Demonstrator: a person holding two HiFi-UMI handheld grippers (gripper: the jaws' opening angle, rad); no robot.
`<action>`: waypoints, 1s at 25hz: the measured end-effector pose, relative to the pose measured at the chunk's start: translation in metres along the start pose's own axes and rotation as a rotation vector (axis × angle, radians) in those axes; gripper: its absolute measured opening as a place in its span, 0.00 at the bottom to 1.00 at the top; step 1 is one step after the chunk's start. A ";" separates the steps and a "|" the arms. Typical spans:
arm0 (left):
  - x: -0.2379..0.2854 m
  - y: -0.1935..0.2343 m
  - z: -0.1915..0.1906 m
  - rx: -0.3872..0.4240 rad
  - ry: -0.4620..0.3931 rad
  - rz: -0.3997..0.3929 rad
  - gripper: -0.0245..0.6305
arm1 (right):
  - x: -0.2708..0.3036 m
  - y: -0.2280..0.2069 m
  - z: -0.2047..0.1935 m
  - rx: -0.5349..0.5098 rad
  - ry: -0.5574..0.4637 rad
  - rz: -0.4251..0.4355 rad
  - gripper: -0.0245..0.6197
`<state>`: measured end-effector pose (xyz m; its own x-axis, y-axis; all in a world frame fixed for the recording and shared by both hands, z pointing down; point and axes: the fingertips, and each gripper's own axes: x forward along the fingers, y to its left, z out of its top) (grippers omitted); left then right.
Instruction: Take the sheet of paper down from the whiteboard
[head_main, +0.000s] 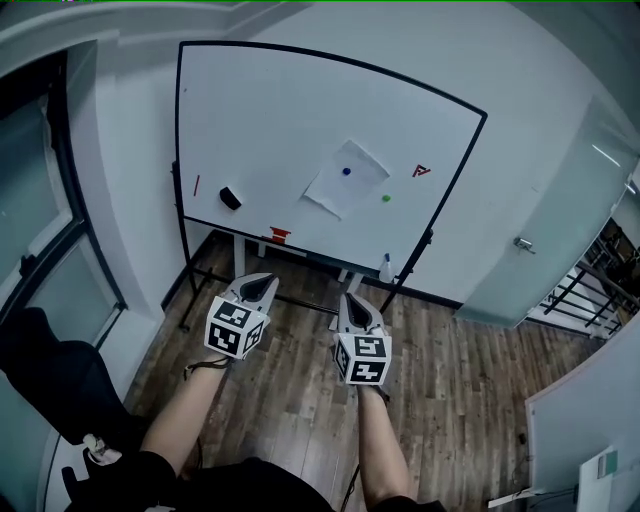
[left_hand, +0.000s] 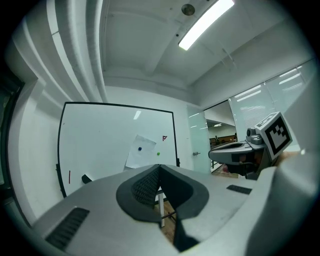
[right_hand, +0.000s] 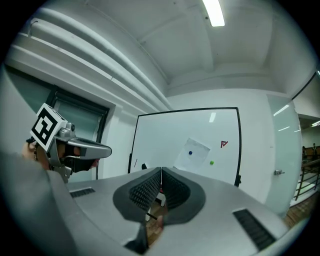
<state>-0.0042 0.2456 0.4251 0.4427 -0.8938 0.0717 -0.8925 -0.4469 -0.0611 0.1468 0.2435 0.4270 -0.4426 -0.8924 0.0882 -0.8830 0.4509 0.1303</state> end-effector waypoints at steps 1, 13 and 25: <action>0.005 0.007 -0.001 0.001 0.001 -0.005 0.07 | 0.008 0.000 -0.001 0.005 0.001 -0.006 0.08; 0.076 0.046 -0.022 0.003 0.022 -0.049 0.07 | 0.084 -0.027 -0.026 0.062 0.020 -0.038 0.08; 0.199 0.112 -0.010 0.015 0.016 0.009 0.07 | 0.216 -0.092 -0.023 0.054 0.003 0.013 0.08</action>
<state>-0.0174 0.0179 0.4426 0.4332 -0.8971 0.0868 -0.8949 -0.4395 -0.0768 0.1357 0.0099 0.4572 -0.4536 -0.8864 0.0929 -0.8844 0.4605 0.0756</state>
